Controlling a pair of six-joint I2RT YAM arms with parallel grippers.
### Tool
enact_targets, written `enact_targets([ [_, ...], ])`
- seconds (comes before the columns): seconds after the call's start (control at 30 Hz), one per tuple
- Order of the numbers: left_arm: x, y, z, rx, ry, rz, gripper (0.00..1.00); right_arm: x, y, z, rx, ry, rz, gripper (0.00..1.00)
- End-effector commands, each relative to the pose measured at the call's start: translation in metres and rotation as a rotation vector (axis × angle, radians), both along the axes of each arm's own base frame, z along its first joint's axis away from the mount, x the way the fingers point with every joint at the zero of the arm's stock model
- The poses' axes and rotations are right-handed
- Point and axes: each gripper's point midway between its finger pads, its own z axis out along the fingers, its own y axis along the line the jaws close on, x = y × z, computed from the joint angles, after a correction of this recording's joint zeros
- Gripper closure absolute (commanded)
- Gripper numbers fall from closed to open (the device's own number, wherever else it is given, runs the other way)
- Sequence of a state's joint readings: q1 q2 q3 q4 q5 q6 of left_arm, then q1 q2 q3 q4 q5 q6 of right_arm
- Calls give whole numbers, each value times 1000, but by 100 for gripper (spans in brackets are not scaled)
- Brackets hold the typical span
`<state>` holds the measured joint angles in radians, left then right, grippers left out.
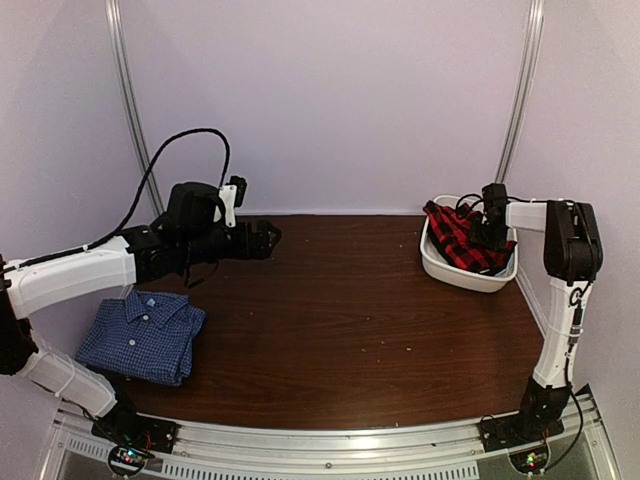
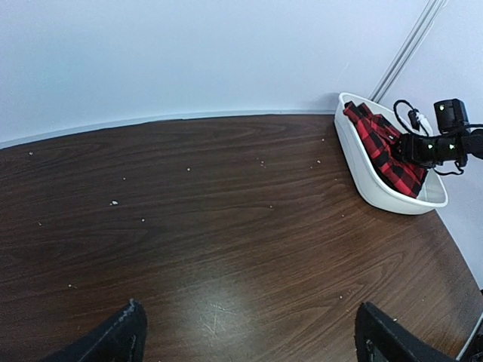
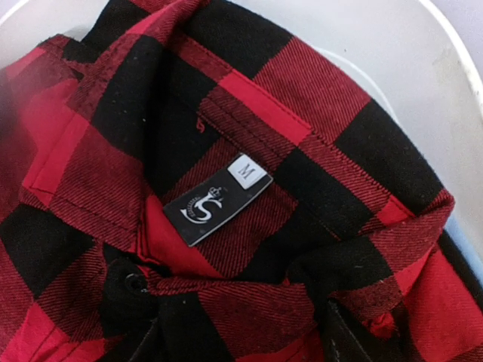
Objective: Fold and stack the long sleeve shirts
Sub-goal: Pick up the square-folded shirt from the bin.
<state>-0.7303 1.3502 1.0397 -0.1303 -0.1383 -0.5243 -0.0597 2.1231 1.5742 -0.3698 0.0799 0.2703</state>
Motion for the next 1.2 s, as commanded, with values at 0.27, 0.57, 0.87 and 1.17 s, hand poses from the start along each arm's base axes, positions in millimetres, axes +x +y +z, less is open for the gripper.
enact_targets([
  [0.27,2,-3,26,-35,-56,-6,2,12,8,42,47,-82,19,98],
  [0.57,3,-6,26,-45,-53,-13,2,12,23,139,40,-262,67,100],
  [0.87,2,-6,26,-47,-53,-13,2,-5,50,241,54,-467,138,100],
  [1.17,3,-7,26,-54,-54,-14,2,-40,118,344,100,-663,315,100],
])
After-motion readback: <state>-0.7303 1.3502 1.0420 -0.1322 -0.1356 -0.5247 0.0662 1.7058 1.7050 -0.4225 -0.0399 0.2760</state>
